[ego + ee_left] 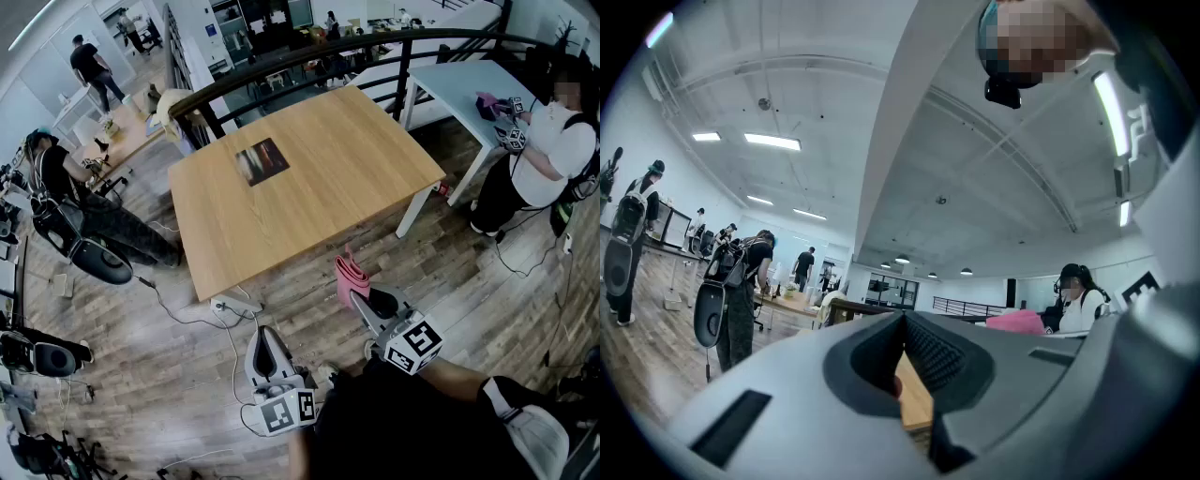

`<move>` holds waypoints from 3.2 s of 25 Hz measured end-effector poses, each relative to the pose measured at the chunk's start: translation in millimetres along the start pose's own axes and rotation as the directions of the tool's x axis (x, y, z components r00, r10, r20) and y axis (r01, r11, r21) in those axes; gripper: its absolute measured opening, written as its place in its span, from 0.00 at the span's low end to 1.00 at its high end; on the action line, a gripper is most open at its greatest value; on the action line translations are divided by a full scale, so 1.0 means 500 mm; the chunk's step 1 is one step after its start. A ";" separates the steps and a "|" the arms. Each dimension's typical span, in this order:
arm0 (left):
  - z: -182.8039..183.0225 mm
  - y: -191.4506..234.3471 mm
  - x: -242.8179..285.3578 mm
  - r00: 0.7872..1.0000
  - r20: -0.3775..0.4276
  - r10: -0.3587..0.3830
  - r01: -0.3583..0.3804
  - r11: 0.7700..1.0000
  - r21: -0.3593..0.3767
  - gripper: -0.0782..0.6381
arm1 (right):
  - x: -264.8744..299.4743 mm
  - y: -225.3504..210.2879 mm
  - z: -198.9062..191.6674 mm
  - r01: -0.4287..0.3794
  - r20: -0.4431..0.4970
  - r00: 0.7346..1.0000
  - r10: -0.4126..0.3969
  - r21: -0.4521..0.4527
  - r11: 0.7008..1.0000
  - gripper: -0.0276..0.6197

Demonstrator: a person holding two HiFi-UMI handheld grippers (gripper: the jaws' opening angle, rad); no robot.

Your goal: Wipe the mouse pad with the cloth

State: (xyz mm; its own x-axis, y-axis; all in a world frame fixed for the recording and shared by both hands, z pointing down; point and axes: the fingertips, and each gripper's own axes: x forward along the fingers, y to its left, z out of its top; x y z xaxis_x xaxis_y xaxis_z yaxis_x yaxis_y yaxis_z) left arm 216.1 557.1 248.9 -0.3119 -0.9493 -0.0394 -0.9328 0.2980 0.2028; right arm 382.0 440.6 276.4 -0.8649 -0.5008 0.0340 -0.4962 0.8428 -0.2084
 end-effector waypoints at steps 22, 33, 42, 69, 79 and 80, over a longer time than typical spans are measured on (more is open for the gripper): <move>0.013 0.076 -0.011 0.999 -0.010 -0.048 0.048 0.999 -0.015 0.14 | 0.036 0.064 0.008 0.040 0.031 0.999 -0.041 0.005 0.999 0.13; -0.014 0.149 0.011 0.993 -0.047 -0.110 0.109 0.994 -0.021 0.14 | 0.086 0.092 -0.039 0.106 0.029 0.994 -0.107 0.031 0.994 0.13; -0.025 0.189 0.163 0.994 -0.056 -0.098 0.097 0.995 -0.011 0.14 | 0.234 0.008 -0.037 0.099 0.028 0.995 -0.100 0.039 0.994 0.13; -0.084 0.202 0.836 0.989 -0.150 0.008 -0.004 1.000 0.031 0.14 | 0.763 -0.461 0.080 0.001 -0.005 1.000 -0.001 0.044 0.999 0.13; -0.100 0.272 0.955 0.982 -0.190 0.000 0.012 0.998 0.060 0.14 | 0.864 -0.494 0.071 0.004 -0.022 1.000 -0.003 0.047 0.999 0.13; -0.106 0.281 0.970 0.981 -0.194 -0.007 0.019 0.998 0.060 0.14 | 0.876 -0.497 0.071 0.007 -0.021 1.000 -0.006 0.044 0.999 0.13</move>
State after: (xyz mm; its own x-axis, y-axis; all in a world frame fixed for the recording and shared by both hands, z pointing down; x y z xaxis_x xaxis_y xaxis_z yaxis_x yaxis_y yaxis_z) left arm -56.8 133.6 310.0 -0.2645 -0.9527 0.1497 -0.9477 0.2855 0.1425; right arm 129.1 4.7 308.5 -0.8633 -0.5015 0.0561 -0.4984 0.8299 -0.2507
